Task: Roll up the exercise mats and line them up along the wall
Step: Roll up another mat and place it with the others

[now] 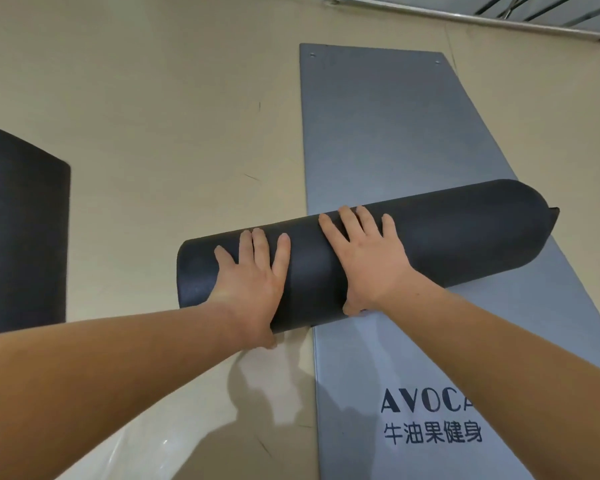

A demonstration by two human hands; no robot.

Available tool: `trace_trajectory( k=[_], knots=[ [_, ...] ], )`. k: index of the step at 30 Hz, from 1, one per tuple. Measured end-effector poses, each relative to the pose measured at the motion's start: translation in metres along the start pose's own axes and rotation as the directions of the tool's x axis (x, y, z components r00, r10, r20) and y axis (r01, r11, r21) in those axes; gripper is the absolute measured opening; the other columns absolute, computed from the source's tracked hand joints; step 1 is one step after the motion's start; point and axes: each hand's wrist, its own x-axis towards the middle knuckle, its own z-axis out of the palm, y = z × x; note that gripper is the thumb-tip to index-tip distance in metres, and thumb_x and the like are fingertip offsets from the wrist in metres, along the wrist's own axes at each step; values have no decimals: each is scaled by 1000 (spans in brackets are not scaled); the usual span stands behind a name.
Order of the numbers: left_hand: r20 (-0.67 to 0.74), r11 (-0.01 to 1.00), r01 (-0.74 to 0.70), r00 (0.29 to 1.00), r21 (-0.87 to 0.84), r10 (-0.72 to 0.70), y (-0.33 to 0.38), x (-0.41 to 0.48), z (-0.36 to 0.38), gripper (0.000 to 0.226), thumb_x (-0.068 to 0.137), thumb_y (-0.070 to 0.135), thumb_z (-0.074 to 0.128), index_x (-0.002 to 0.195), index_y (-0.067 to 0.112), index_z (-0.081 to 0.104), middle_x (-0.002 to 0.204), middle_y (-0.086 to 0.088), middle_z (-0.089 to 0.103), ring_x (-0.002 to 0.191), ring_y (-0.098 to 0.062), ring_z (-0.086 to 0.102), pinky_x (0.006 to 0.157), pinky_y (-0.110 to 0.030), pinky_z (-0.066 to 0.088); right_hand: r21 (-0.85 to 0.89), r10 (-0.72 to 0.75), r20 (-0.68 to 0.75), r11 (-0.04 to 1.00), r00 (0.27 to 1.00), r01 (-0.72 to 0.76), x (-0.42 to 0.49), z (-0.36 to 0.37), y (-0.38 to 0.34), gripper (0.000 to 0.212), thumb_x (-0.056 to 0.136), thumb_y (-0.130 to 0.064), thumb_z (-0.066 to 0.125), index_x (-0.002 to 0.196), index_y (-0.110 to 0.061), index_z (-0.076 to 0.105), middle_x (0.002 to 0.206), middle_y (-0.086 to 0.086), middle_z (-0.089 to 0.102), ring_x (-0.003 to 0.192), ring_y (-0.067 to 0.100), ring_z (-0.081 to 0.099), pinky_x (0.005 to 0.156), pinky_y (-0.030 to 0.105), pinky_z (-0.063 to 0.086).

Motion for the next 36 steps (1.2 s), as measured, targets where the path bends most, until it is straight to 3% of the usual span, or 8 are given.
trace_trajectory(
  k=[5,17,22,26,28,30,31,36],
  knots=[
    [-45,992,-63,997,-112,59,-22,25,-7,150,53,79,77,161,18,-7,151,-18,33,138,-37,38,108,-58,41,-63,-16,-59,998,998,13,-5,17,-10,150,72,-61,87,159,-23,-30,171,23,-11,160,45,-8,125,66,11],
    [91,937,-136,981,-321,173,-23,15,-41,105,51,74,77,136,27,37,102,6,59,87,-19,62,82,-39,57,-39,-155,-22,987,988,154,0,-2,28,137,56,-59,90,158,-37,2,156,8,33,146,28,34,117,52,31],
    [226,792,-70,940,-606,257,4,1,-40,95,47,76,83,123,32,47,104,12,63,90,-14,65,83,-39,60,212,-131,155,972,979,96,-35,3,63,125,73,-28,84,163,-48,-1,171,1,1,161,28,-6,130,56,1],
    [330,563,121,899,-818,287,-39,20,-35,96,44,59,98,129,39,57,116,16,71,102,-13,72,94,-39,60,664,236,-26,731,971,-160,-61,34,72,92,81,-46,62,162,-52,19,174,-1,-6,161,26,-9,128,59,14],
    [357,442,195,877,-876,320,-55,26,-33,90,46,51,100,128,37,64,113,13,77,103,-15,76,99,-41,58,888,427,27,405,904,-218,-66,44,63,81,90,-53,64,161,-55,23,173,-3,-3,160,27,7,126,46,23],
    [374,348,235,830,-907,415,-51,25,-26,79,57,48,95,128,30,68,115,8,79,107,-18,76,104,-46,56,968,431,212,34,877,-250,-64,45,46,88,89,-60,71,157,-67,14,172,-9,4,154,23,28,124,42,29],
    [384,335,241,794,-911,472,-42,21,-18,76,61,49,93,130,28,69,119,6,78,111,-19,75,106,-49,55,965,405,252,-43,879,-257,-62,48,39,93,84,-68,72,151,-75,9,171,-12,5,150,22,34,123,47,33],
    [445,371,276,728,-887,521,-15,4,22,92,52,67,91,135,38,64,126,13,74,115,-10,72,101,-44,60,960,391,194,111,900,-256,-55,52,21,101,74,-82,74,148,-80,5,173,-12,-13,157,21,26,124,38,30]
  ],
)
